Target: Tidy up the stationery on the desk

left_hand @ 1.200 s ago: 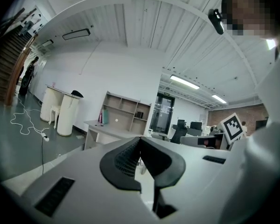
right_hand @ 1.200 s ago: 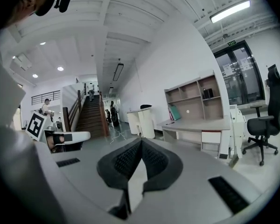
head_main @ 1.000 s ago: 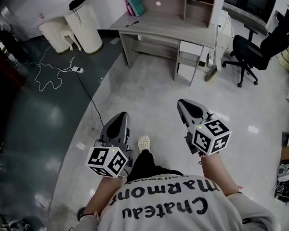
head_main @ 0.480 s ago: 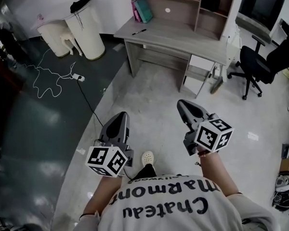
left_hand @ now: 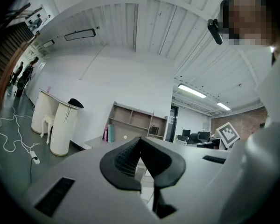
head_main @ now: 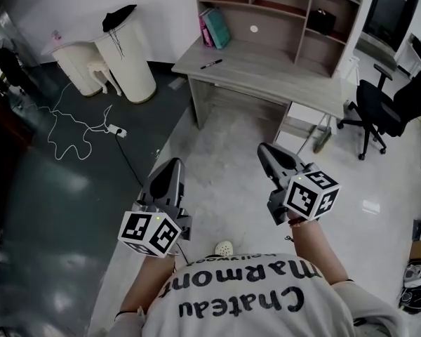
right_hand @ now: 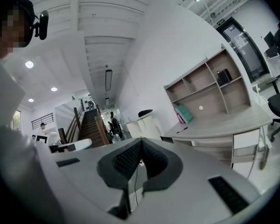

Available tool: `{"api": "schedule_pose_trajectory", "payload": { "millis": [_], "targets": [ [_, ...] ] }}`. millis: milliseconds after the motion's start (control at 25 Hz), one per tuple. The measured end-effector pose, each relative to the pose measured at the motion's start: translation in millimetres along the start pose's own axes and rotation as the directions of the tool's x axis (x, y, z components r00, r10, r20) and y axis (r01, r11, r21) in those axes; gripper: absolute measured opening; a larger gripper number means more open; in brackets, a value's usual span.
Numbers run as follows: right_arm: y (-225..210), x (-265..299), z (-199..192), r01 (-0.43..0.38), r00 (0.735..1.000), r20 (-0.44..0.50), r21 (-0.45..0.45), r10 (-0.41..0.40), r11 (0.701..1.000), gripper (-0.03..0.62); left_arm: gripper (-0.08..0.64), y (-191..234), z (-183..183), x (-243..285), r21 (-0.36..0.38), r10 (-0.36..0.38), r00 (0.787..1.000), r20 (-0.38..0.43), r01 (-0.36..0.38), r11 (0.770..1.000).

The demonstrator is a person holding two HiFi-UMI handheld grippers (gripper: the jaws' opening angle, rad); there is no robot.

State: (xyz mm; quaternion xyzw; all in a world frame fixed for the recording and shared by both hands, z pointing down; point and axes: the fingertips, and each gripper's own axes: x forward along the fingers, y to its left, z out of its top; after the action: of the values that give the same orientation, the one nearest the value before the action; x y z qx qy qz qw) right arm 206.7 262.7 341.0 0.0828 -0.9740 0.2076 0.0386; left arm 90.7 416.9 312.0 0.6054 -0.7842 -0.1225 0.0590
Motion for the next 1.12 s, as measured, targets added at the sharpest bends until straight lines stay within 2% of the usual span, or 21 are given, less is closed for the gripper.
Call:
{"api": "schedule_pose_trajectory", "payload": {
  "millis": [160,440,640,880,1120],
  "targets": [
    [3,34,9,-0.008,1.000,0.003,-0.024,0.008,1.000,0.011,0.014,27,12,17,0.005,-0.006,1.000,0.006,0.006,1.000],
    [9,77,10,-0.040,0.999,0.007,0.016,0.040,0.999,0.011,0.014,61,17,30,-0.002,-0.010,1.000,0.018,0.010,1.000],
    [11,100,-2,-0.049,0.998,-0.040,0.000,0.049,0.999,0.011,0.014,77,2,37,-0.040,-0.007,0.999,-0.033,0.006,0.999],
    [-10,116,-2,-0.048,0.998,-0.050,0.020,0.049,0.999,0.011,0.014,81,0,52,-0.050,-0.008,1.000,-0.012,0.007,0.999],
    [-41,151,7,-0.066,0.996,-0.052,0.027,0.067,0.997,0.011,0.014,100,-8,84,-0.061,0.000,0.999,-0.038,-0.002,0.998]
  ]
}}
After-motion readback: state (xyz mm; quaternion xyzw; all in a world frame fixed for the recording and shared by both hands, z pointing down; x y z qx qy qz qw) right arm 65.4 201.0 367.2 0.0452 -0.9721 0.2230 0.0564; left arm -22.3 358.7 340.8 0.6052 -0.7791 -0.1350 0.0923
